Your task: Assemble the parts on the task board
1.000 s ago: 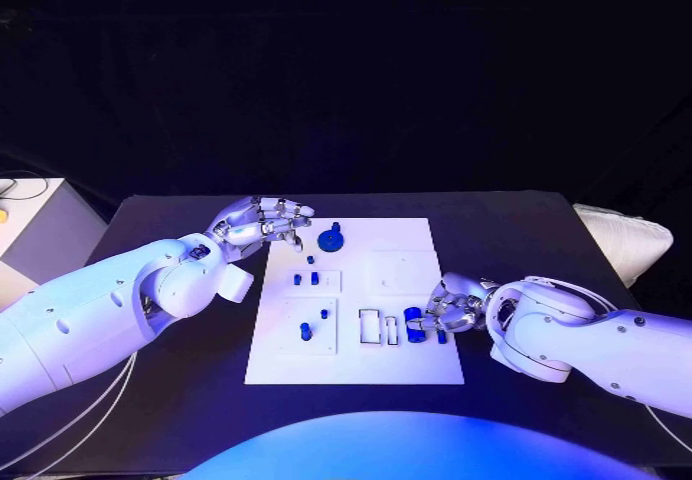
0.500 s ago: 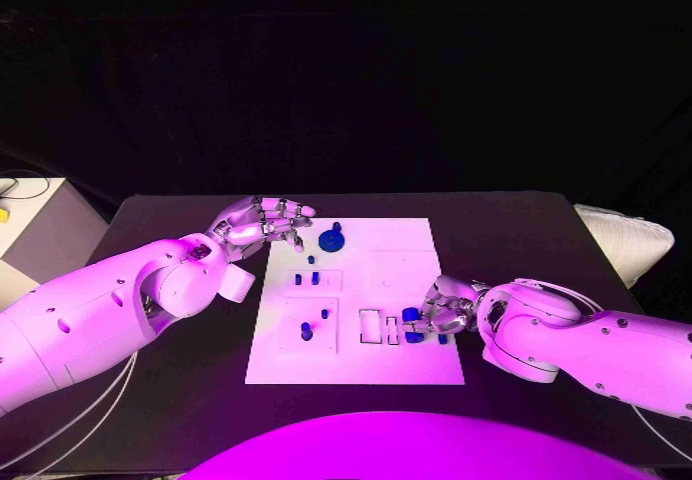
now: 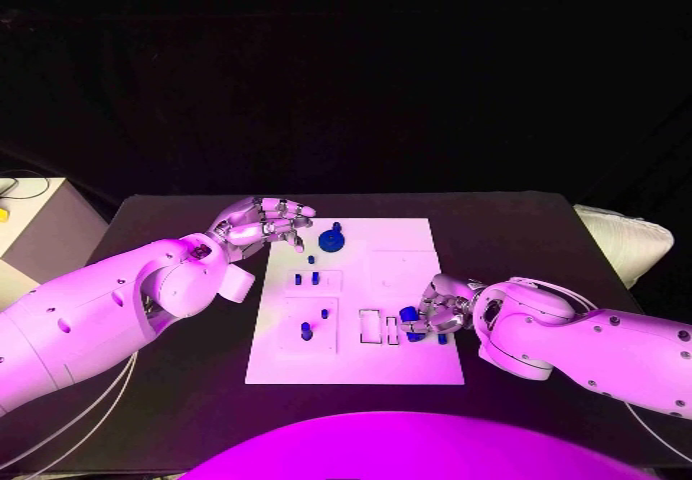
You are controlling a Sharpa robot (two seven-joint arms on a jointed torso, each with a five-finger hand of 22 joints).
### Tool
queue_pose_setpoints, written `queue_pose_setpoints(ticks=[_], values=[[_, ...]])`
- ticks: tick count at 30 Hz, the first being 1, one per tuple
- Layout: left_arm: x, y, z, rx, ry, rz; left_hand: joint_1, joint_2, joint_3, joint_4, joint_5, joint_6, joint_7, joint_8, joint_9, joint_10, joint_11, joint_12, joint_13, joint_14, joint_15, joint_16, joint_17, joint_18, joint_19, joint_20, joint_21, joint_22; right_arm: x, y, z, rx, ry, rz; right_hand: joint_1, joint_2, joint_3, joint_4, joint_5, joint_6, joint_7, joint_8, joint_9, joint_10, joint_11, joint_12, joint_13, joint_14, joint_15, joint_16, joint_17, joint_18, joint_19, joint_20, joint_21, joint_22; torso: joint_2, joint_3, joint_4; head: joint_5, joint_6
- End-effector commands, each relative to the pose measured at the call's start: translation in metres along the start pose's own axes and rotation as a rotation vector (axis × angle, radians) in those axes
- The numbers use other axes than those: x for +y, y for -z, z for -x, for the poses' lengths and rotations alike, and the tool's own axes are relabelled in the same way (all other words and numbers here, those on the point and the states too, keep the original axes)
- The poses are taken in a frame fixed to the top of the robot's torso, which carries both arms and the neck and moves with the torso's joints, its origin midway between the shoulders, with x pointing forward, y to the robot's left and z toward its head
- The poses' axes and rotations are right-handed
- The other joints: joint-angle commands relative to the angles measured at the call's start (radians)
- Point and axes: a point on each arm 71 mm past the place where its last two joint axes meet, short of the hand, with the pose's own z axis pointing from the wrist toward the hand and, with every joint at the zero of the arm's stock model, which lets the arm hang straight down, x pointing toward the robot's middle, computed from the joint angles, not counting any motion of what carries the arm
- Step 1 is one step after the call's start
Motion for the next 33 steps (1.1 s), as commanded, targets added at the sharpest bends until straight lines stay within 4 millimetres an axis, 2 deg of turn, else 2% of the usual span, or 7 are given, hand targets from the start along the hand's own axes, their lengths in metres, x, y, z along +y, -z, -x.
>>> queue_pose_setpoints(ticks=[1, 6, 12, 17, 24, 28, 33], values=[[0.000, -0.001, -0.004, 0.023, 0.014, -0.005, 0.000, 0.010, -0.004, 0.002, 0.000, 0.000, 0.006, 0.007, -0.001, 0.001, 0.002, -0.005, -0.001, -0.001, 0.004, -0.006, 0.000, 0.015, 0.009, 0.001, -0.006, -0.001, -0.008, -0.002, -0.008, 0.029, 0.020, -0.041, 0.022, 0.008, 0.013, 0.000, 0.031, -0.004, -0.002, -0.005, -0.009, 0.051, -0.006, -0.005, 0.186, 0.093, -0.006, 0.004, 0.216, -0.007, 0.073, -0.007, 0.003, 0.196, 0.000, -0.0004, -0.0002, -0.002, 0.000], [0.000, -0.001, -0.004, 0.025, 0.015, -0.004, 0.000, 0.010, -0.004, 0.002, 0.000, 0.000, 0.006, 0.007, -0.001, 0.001, 0.002, -0.005, -0.001, -0.001, 0.004, -0.006, 0.000, 0.015, 0.009, 0.001, -0.006, -0.001, -0.008, -0.001, -0.007, 0.024, -0.018, -0.047, 0.029, 0.005, 0.028, 0.001, 0.078, -0.001, -0.002, -0.005, -0.012, 0.053, -0.007, -0.004, 0.189, 0.093, -0.006, 0.005, 0.218, -0.007, 0.074, -0.007, 0.007, 0.198, 0.000, -0.0002, -0.0005, 0.000, 0.000], [0.000, -0.001, -0.004, 0.025, 0.014, -0.003, 0.000, 0.010, -0.004, 0.002, 0.000, 0.000, 0.006, 0.007, -0.001, 0.001, 0.002, -0.005, -0.001, -0.001, 0.004, -0.006, 0.000, 0.015, 0.009, 0.001, -0.006, -0.001, -0.006, 0.005, -0.006, 0.029, -0.109, -0.052, 0.025, 0.007, 0.035, 0.002, 0.096, 0.002, -0.003, -0.004, -0.013, 0.055, -0.007, -0.002, 0.191, 0.094, -0.006, 0.005, 0.219, -0.008, 0.075, -0.008, 0.012, 0.200, 0.000, -0.0004, -0.0005, 0.001, 0.000], [0.000, -0.001, -0.003, 0.023, 0.014, -0.002, 0.000, 0.011, -0.005, 0.003, 0.000, 0.001, 0.006, 0.008, -0.001, 0.001, 0.002, -0.005, -0.001, -0.001, 0.004, -0.007, 0.001, 0.015, 0.009, 0.001, -0.008, -0.002, 0.001, 0.011, 0.004, 0.028, -0.166, -0.040, 0.018, 0.011, 0.044, 0.002, 0.117, 0.007, -0.005, -0.003, -0.014, 0.056, -0.009, -0.001, 0.193, 0.095, -0.008, 0.006, 0.222, -0.009, 0.075, -0.008, 0.016, 0.202, 0.000, -0.0011, -0.0017, 0.001, 0.000], [0.001, -0.001, -0.004, 0.025, 0.016, -0.001, 0.000, 0.011, -0.005, 0.003, 0.000, 0.001, 0.006, 0.008, -0.001, 0.001, 0.002, -0.005, -0.001, -0.001, 0.004, -0.007, 0.001, 0.015, 0.009, 0.001, -0.008, -0.002, 0.014, 0.017, 0.013, 0.024, -0.201, -0.011, 0.018, 0.010, 0.046, 0.001, 0.121, 0.009, -0.006, -0.002, -0.014, 0.059, -0.010, 0.002, 0.197, 0.096, -0.008, 0.008, 0.226, -0.010, 0.076, -0.008, 0.024, 0.205, 0.001, -0.0009, -0.0001, 0.000, 0.000], [0.001, -0.002, -0.005, 0.026, 0.016, -0.001, 0.000, 0.011, -0.005, 0.003, 0.000, 0.001, 0.006, 0.008, -0.001, 0.001, 0.002, -0.005, -0.001, -0.001, 0.004, -0.007, 0.001, 0.015, 0.009, 0.001, -0.008, -0.002, 0.022, 0.018, 0.012, 0.041, -0.205, 0.008, 0.017, 0.010, 0.047, 0.001, 0.121, 0.010, -0.006, -0.002, -0.014, 0.059, -0.010, 0.002, 0.197, 0.095, -0.008, 0.008, 0.226, -0.011, 0.077, -0.009, 0.026, 0.205, 0.001, -0.0006, 0.0010, 0.005, 0.000], [0.001, -0.002, -0.005, 0.028, 0.017, -0.001, 0.000, 0.011, -0.005, 0.003, 0.000, 0.001, 0.006, 0.008, -0.001, 0.001, 0.002, -0.005, -0.001, -0.001, 0.004, -0.007, 0.001, 0.015, 0.009, 0.001, -0.008, -0.002, 0.034, 0.012, 0.008, 0.069, -0.196, 0.028, 0.006, 0.008, 0.048, 0.003, 0.115, 0.012, -0.006, -0.001, -0.014, 0.058, -0.010, 0.001, 0.196, 0.095, -0.009, 0.008, 0.226, -0.011, 0.077, -0.009, 0.026, 0.206, 0.001, -0.0006, 0.0004, 0.005, 0.000]])
